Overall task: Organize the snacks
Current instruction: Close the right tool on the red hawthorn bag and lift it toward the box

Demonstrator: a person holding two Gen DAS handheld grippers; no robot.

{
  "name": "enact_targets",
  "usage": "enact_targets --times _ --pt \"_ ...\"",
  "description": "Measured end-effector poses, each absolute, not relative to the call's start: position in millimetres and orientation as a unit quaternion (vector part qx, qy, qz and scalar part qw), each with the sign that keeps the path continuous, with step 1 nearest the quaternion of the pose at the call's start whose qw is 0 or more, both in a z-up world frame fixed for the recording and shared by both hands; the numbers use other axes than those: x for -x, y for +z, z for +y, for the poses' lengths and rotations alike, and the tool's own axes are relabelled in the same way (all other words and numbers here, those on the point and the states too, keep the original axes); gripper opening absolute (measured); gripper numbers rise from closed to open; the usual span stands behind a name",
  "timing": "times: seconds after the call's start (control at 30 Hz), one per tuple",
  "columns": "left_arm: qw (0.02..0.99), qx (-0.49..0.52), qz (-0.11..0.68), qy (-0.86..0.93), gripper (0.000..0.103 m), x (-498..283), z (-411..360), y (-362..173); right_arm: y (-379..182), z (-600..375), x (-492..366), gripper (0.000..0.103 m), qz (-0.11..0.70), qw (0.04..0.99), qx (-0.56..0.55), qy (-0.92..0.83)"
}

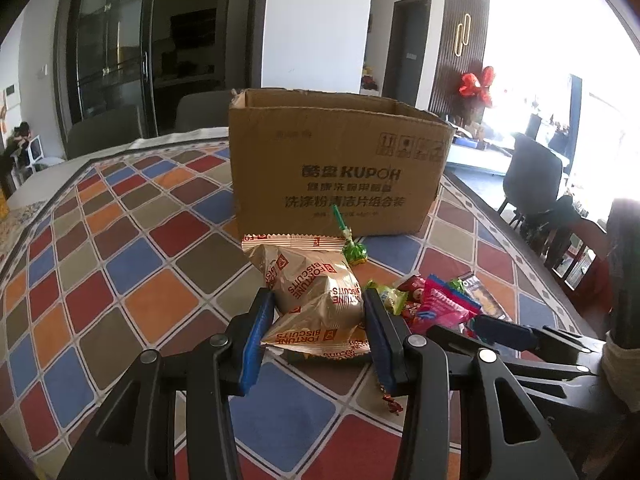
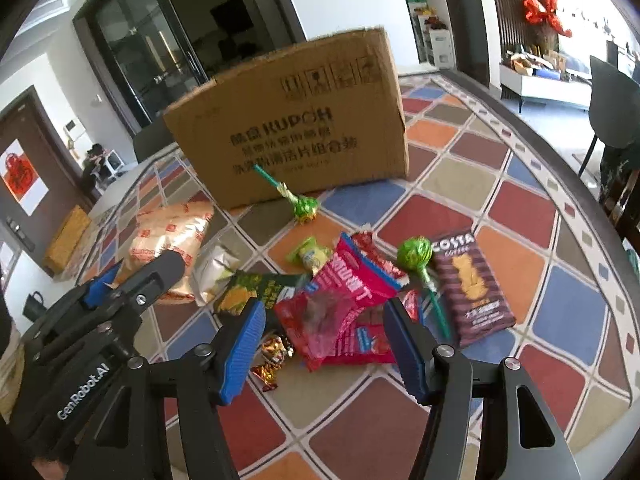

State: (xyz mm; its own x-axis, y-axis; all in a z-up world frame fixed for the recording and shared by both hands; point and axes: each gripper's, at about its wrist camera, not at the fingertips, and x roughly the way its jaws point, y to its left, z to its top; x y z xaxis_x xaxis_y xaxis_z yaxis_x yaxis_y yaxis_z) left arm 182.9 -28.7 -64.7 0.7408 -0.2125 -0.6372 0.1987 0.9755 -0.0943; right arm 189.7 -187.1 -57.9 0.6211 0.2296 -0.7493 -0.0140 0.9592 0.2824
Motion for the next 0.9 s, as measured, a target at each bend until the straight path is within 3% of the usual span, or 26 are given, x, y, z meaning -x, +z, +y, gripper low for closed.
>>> enact_targets --times 0.47,0.7,0.9 --pt "0.929 0.022 0.354 -0.102 0.045 -190.2 -20.7 -74.5 -67.0 -171.4 -226.8 0.061 0.437 0.892 -0.100 0.049" --pt "0.926 0.026 0.361 -0.103 0.045 -193.0 -22.0 -79.2 -77.9 -161.5 -231.8 0.038 0.452 0.888 -0.071 0.044" --pt "0.927 0.028 0.360 -0.104 0.045 -192.0 -23.1 -76.7 -68.7 -162.4 -226.1 0.035 0.435 0.897 -0.061 0.045"
